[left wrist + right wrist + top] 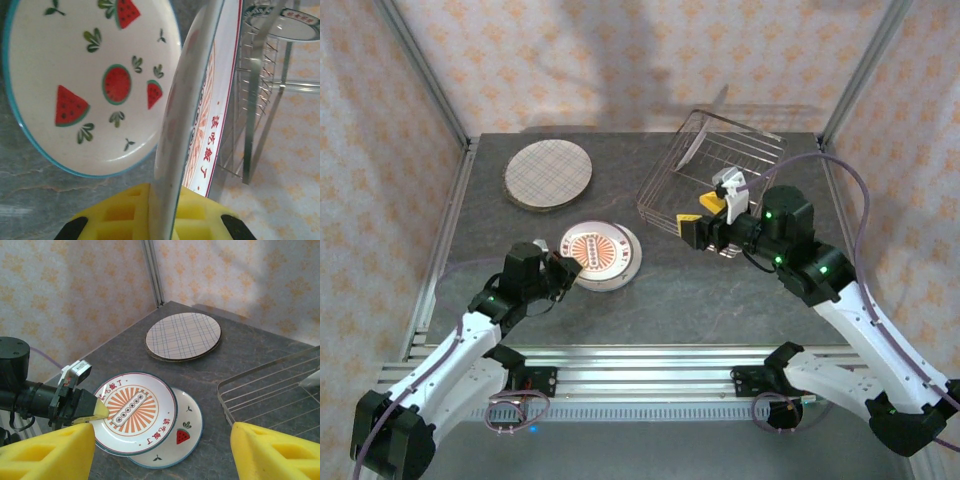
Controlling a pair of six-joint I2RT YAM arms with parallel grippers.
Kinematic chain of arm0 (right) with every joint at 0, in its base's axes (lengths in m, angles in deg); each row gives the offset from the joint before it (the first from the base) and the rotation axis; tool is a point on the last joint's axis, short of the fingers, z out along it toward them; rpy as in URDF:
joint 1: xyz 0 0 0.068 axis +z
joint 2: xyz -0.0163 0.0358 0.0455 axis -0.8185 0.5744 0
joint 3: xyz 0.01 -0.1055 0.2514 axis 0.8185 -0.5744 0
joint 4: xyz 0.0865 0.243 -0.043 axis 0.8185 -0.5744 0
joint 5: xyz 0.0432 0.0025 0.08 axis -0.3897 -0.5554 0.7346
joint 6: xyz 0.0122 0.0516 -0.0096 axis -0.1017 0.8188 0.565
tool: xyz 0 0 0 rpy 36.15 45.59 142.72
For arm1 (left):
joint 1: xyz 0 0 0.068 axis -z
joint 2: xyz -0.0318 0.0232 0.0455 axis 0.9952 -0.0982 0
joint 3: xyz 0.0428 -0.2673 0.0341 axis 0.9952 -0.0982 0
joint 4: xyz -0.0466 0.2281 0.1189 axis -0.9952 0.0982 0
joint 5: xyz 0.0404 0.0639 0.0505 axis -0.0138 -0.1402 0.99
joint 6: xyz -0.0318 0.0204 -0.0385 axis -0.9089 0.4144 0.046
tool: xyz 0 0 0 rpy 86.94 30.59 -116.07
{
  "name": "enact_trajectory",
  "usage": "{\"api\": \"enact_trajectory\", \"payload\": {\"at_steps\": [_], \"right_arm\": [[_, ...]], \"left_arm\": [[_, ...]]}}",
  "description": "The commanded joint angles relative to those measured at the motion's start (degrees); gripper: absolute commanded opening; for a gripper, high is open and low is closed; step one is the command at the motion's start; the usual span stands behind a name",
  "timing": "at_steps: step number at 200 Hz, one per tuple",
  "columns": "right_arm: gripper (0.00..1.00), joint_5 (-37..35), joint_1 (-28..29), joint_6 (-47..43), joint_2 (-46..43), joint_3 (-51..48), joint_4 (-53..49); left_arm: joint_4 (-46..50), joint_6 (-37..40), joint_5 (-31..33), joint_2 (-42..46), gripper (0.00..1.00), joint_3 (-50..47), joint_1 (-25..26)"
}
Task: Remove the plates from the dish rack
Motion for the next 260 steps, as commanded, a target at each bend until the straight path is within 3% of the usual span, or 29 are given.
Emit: {"api": "enact_trajectory", "payload": {"at_steps": [1, 260], "right_arm": [[0.72, 1.34, 0.50, -0.56, 0.08, -0.66, 0.73], [0.72, 1.84, 0.82, 1.96, 4.03, 0.31, 2.65]], "left_arm": [[-8.01, -0.09, 2.81, -0.70, 0.00, -1.06, -0.41], [-26.24, 1.75, 1.29, -24.19, 0.00, -2.59, -0.46]]}}
